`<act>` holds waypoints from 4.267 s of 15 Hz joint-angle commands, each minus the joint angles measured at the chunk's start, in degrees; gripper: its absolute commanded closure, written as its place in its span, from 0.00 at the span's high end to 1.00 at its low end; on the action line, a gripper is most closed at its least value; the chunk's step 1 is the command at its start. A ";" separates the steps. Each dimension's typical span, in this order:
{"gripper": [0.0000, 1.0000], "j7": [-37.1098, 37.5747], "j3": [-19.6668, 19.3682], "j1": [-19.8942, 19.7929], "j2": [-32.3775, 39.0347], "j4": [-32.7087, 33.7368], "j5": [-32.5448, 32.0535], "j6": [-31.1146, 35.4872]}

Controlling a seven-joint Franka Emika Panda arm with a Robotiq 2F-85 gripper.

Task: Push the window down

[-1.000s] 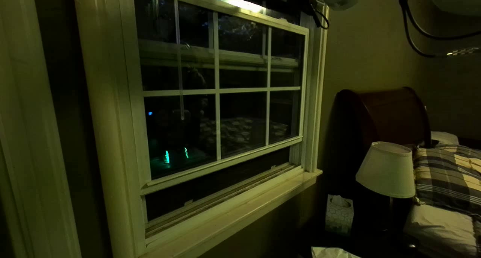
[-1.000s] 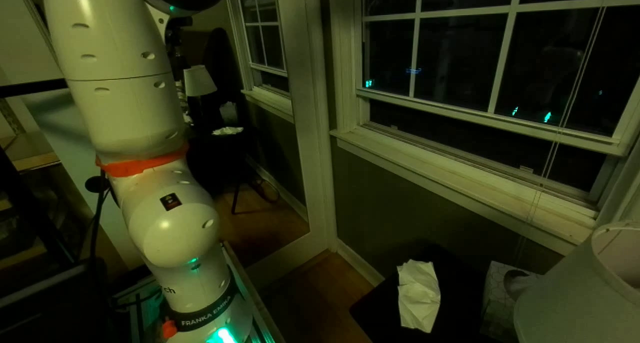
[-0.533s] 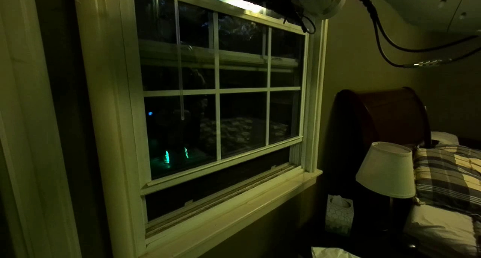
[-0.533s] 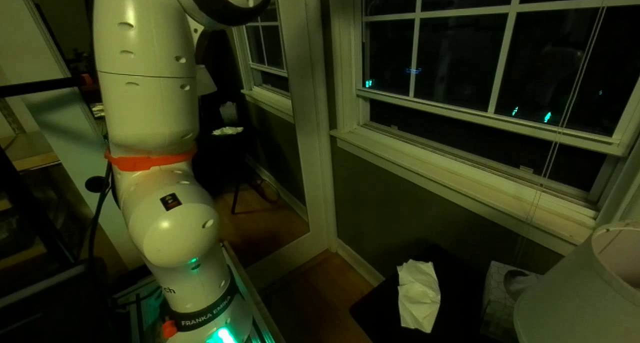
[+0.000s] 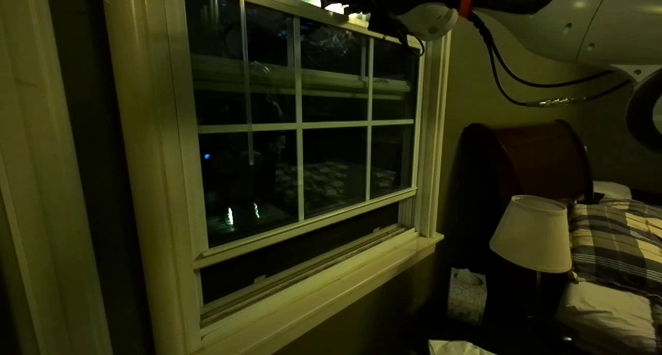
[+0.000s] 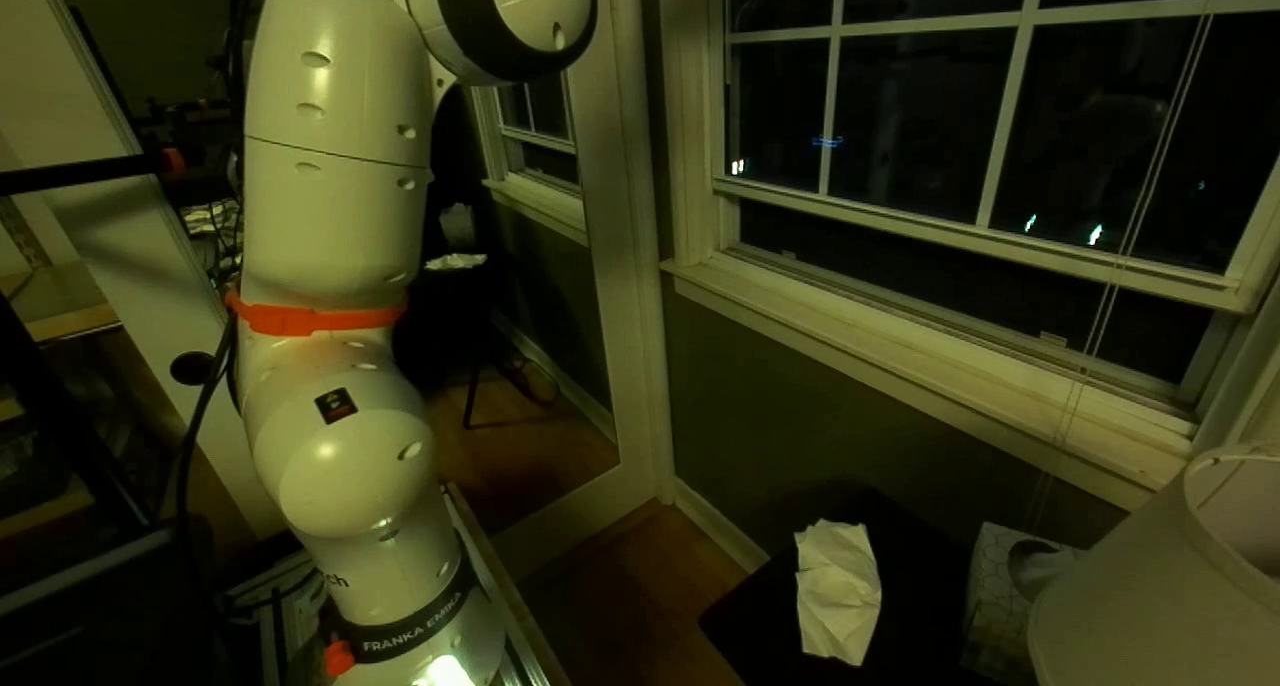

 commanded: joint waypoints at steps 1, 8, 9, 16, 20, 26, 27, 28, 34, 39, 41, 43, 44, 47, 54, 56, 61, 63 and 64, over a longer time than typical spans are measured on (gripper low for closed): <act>1.00 -0.23 0.02 -1.42 1.86 2.31 0.79 -3.17; 1.00 -0.67 -0.67 -2.86 -1.40 -6.06 0.91 -7.29; 1.00 -1.55 -0.42 -3.26 -2.17 -8.18 1.31 -7.07; 1.00 -4.85 -1.20 -3.32 -8.12 -23.25 0.33 -5.89; 1.00 -7.23 -1.40 -3.74 -10.47 -29.68 0.34 -5.14; 1.00 -9.36 -1.25 -3.78 -13.99 -37.55 1.16 -1.66; 1.00 -9.79 -1.25 -3.78 -14.53 -38.54 1.07 -0.79; 1.00 -10.34 -1.25 -3.82 -15.07 -39.60 1.00 0.05; 1.00 -11.09 -0.98 -3.63 -13.84 -37.10 0.44 2.74; 1.00 -11.03 -1.24 -3.97 -13.87 -39.32 0.44 2.74; 1.00 -8.72 -1.86 -3.74 -14.82 -40.08 -1.88 0.67; 1.00 -5.59 -2.52 -3.36 -16.54 -41.29 -6.00 -2.57; 1.00 -5.19 -2.21 -3.36 -17.27 -41.17 -6.16 -4.37; 1.00 -0.49 -0.69 -4.48 -20.57 -40.80 -10.48 -12.41; 1.00 1.71 -0.04 -3.34 -25.16 -38.60 -4.20 -12.99; 1.00 0.62 -0.14 -2.67 -24.46 -38.19 -1.58 -8.01; 1.00 -5.92 -0.03 -0.97 -19.07 -35.85 7.31 4.57; 1.00 -9.56 0.37 -0.62 -16.29 -34.20 11.01 8.78; 1.00 -11.24 0.72 -0.64 -14.96 -33.11 12.90 10.35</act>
